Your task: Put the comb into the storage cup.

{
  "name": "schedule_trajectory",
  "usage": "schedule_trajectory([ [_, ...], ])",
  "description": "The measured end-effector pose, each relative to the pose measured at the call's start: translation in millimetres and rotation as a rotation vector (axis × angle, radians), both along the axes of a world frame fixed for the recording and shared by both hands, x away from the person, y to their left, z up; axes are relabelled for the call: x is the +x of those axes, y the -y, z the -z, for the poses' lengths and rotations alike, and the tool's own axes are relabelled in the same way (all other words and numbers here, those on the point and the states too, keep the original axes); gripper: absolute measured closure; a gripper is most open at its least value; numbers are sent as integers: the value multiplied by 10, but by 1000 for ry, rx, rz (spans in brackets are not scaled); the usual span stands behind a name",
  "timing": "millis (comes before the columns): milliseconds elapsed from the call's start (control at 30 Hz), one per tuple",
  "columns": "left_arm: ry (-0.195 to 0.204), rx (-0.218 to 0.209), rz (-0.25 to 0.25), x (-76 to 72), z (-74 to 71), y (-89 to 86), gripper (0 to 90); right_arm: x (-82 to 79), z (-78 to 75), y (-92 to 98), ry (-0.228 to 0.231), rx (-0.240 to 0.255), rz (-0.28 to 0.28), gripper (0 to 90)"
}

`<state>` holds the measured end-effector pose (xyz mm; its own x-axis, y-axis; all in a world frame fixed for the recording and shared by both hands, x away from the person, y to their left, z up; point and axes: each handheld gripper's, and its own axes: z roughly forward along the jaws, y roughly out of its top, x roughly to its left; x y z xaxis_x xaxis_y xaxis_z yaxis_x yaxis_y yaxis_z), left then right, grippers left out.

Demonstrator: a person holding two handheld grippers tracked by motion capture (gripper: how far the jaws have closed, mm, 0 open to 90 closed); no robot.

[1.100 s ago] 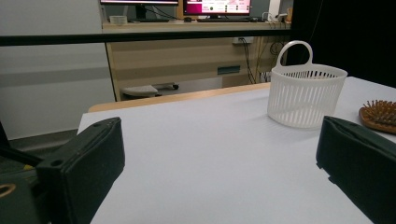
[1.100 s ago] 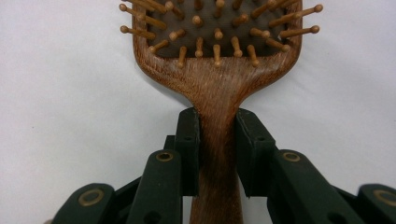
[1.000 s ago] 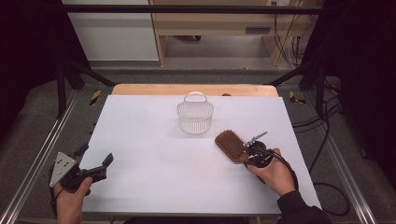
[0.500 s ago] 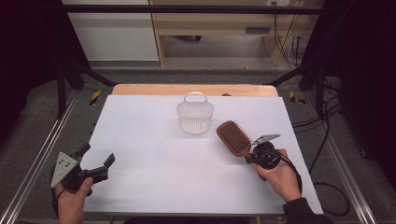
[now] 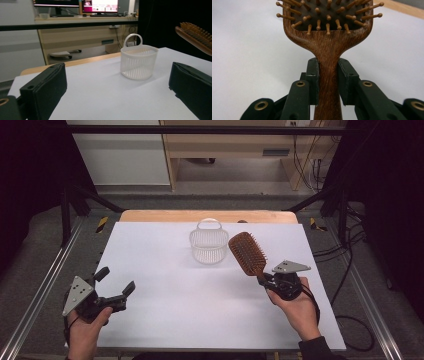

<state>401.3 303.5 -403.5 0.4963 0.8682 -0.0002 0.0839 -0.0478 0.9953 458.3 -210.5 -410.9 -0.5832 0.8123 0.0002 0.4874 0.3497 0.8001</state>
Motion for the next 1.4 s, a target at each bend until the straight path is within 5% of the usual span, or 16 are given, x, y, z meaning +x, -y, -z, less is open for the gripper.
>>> schedule_trajectory([
  [300, 15, 39, 83, 83, -154, 341, 21, 8, -14, -47, 71, 64, -6, 729],
  [500, -12, 42, 155, 119, -182, 636, 20, 11, -71, -146, 115, 99, -29, 729],
  [700, -58, -14, 228, 142, -202, 949, 21, 31, -103, -339, 154, 117, -77, 729],
  [800, -57, 6, 266, 174, -241, 1153, 22, 43, -104, -497, 167, 117, -115, 729],
  [1100, -45, 39, 281, 339, -270, 1370, 22, 69, -82, -740, 199, 130, -157, 729],
  [1233, -72, -27, 286, 449, -301, 1395, 26, 71, -64, -865, 224, 138, -181, 729],
  [1400, -63, -30, 277, 507, -365, 1412, 27, 40, -53, -934, 238, 143, -201, 729],
])
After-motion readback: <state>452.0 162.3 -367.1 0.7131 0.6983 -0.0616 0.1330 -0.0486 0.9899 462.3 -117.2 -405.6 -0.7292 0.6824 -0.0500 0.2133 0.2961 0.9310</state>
